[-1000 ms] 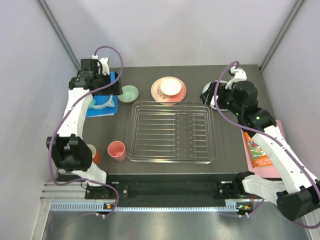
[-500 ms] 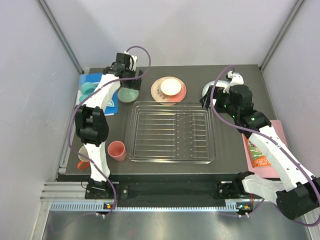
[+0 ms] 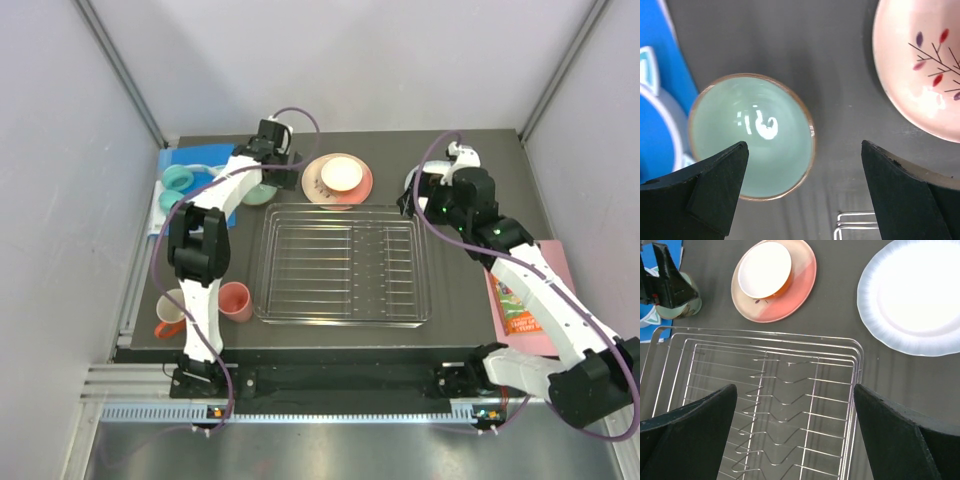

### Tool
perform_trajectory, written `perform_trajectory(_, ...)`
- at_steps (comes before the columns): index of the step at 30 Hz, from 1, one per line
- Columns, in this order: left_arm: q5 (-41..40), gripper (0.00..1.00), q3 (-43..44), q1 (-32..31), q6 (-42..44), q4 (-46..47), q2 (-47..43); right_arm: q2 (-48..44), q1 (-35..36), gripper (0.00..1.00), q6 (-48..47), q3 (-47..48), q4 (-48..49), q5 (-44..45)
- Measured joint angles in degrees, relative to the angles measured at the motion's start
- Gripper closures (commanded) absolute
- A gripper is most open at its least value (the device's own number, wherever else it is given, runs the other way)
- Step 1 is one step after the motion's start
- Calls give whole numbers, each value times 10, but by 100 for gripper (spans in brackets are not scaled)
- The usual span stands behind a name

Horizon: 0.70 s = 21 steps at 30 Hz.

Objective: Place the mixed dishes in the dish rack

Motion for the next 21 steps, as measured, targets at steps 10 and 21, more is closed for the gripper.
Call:
perform_trajectory(10,-37,1,-7,-8,-13,17,39,8,0,0,0,0,2,0)
perform_trajectory(21,-88,61,-4,-10,-15,46,95,23,0,0,0,0,2,0)
